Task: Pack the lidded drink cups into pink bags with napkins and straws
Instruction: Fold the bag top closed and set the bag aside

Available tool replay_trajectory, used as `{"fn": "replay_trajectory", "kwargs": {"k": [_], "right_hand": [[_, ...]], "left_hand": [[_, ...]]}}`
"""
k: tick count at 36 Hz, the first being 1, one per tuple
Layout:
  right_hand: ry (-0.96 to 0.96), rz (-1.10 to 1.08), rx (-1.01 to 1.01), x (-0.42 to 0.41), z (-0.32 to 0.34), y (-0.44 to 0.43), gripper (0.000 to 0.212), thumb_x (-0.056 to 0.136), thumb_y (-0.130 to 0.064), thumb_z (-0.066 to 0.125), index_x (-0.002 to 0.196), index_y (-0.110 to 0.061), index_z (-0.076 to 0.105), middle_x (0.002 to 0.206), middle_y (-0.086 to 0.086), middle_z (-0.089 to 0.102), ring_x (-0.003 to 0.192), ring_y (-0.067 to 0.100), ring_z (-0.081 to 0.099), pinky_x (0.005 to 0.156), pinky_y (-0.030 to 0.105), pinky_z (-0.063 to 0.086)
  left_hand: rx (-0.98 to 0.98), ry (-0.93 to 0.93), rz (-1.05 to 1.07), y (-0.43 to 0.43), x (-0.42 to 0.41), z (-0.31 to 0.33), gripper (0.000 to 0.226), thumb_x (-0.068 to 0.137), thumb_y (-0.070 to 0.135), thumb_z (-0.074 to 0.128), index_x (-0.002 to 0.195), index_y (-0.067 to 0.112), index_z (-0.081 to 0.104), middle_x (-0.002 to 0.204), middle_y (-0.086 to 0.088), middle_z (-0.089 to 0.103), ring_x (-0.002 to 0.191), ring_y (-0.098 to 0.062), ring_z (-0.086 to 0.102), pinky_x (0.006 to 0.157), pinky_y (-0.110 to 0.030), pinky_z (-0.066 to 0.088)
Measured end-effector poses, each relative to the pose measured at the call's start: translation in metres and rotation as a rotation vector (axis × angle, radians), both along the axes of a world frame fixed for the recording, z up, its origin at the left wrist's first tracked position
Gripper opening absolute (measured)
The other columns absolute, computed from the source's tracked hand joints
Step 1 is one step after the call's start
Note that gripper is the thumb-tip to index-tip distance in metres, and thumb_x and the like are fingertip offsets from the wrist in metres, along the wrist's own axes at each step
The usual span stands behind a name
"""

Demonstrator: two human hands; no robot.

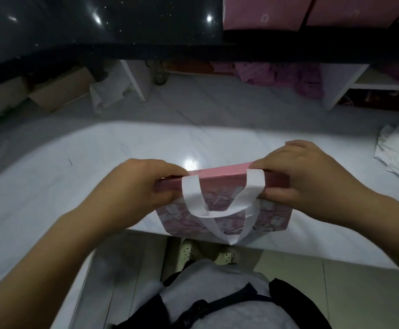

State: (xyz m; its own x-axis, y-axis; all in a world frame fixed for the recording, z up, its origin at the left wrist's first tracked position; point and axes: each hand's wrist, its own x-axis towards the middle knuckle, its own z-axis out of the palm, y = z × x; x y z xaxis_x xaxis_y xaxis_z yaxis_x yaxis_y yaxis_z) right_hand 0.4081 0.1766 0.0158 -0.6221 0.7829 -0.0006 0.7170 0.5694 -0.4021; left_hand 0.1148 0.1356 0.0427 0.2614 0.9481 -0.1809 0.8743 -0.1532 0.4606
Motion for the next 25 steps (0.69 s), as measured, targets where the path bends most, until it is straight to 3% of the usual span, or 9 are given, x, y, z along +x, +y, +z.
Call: {"fn": "replay_trajectory", "kwargs": {"k": [3, 7, 11, 14, 17, 19, 22, 25], "right_hand": [[0.001, -0.003, -0.024, 0.022, -0.001, 0.004, 0.050, 0.086, -0.067, 0.048, 0.116, -0.033, 0.070, 0.103, -0.017, 0.071, 0.090, 0.006, 0.059, 0.093, 0.035, 0.040], [-0.024, 0.019, -0.035, 0.046, -0.008, 0.009, 0.027, 0.096, -0.050, 0.051, 0.112, -0.037, 0.069, 0.100, -0.029, 0.064, 0.090, -0.009, 0.052, 0.090, 0.032, 0.037], [-0.030, 0.066, 0.156, 0.052, -0.019, 0.005, 0.024, 0.086, -0.032, 0.059, 0.102, -0.026, 0.077, 0.100, -0.008, 0.076, 0.103, 0.006, 0.061, 0.097, 0.050, 0.046], [-0.069, 0.111, 0.218, 0.049, -0.018, 0.006, 0.022, 0.086, -0.029, 0.060, 0.097, -0.025, 0.078, 0.098, -0.007, 0.077, 0.104, 0.012, 0.068, 0.096, 0.054, 0.047], [-0.084, 0.093, 0.195, 0.051, -0.013, 0.010, 0.024, 0.093, -0.033, 0.055, 0.102, -0.027, 0.076, 0.100, -0.007, 0.076, 0.103, 0.016, 0.070, 0.099, 0.049, 0.044], [-0.087, 0.065, 0.072, 0.056, -0.010, 0.013, 0.032, 0.096, -0.046, 0.046, 0.110, -0.034, 0.072, 0.104, -0.017, 0.072, 0.102, 0.009, 0.065, 0.104, 0.039, 0.038], [-0.088, 0.087, 0.011, 0.065, -0.009, 0.016, 0.036, 0.097, -0.057, 0.041, 0.115, -0.042, 0.068, 0.105, -0.029, 0.066, 0.101, 0.001, 0.058, 0.098, 0.030, 0.038], [-0.096, 0.141, -0.005, 0.068, -0.009, 0.016, 0.049, 0.098, -0.056, 0.032, 0.110, -0.032, 0.072, 0.104, -0.016, 0.072, 0.102, 0.010, 0.063, 0.096, 0.032, 0.039]], "left_hand": [[0.007, 0.039, 0.016, -0.003, -0.020, 0.000, 0.033, 0.084, 0.031, 0.074, 0.115, 0.040, 0.070, 0.104, 0.026, 0.067, 0.084, 0.011, 0.056, 0.072, -0.009, 0.041], [0.012, 0.022, 0.029, -0.008, -0.035, 0.000, 0.032, 0.075, 0.044, 0.065, 0.107, 0.043, 0.071, 0.099, 0.026, 0.068, 0.084, 0.000, 0.062, 0.071, -0.014, 0.041], [0.088, -0.024, 0.058, -0.012, -0.037, -0.004, 0.026, 0.073, 0.041, 0.065, 0.093, 0.031, 0.078, 0.082, 0.020, 0.070, 0.070, -0.004, 0.065, 0.063, -0.016, 0.040], [0.150, -0.033, 0.080, -0.012, -0.038, -0.006, 0.027, 0.074, 0.043, 0.063, 0.093, 0.031, 0.078, 0.081, 0.025, 0.067, 0.084, 0.004, 0.063, 0.064, -0.016, 0.041], [0.144, -0.065, 0.114, -0.011, -0.035, -0.009, 0.020, 0.075, 0.042, 0.064, 0.092, 0.039, 0.074, 0.085, 0.028, 0.067, 0.087, 0.010, 0.060, 0.068, -0.016, 0.041], [0.138, -0.092, 0.113, -0.012, -0.032, -0.010, 0.019, 0.075, 0.042, 0.065, 0.093, 0.042, 0.071, 0.090, 0.028, 0.069, 0.090, 0.011, 0.060, 0.072, -0.018, 0.042], [0.150, -0.157, 0.108, -0.017, -0.030, -0.011, 0.022, 0.078, 0.038, 0.068, 0.098, 0.040, 0.074, 0.093, 0.027, 0.072, 0.094, 0.005, 0.063, 0.078, -0.020, 0.044], [0.181, -0.199, 0.120, -0.021, -0.027, -0.015, 0.017, 0.077, 0.034, 0.069, 0.092, 0.041, 0.073, 0.092, 0.030, 0.070, 0.088, 0.002, 0.065, 0.074, -0.015, 0.045]]}}
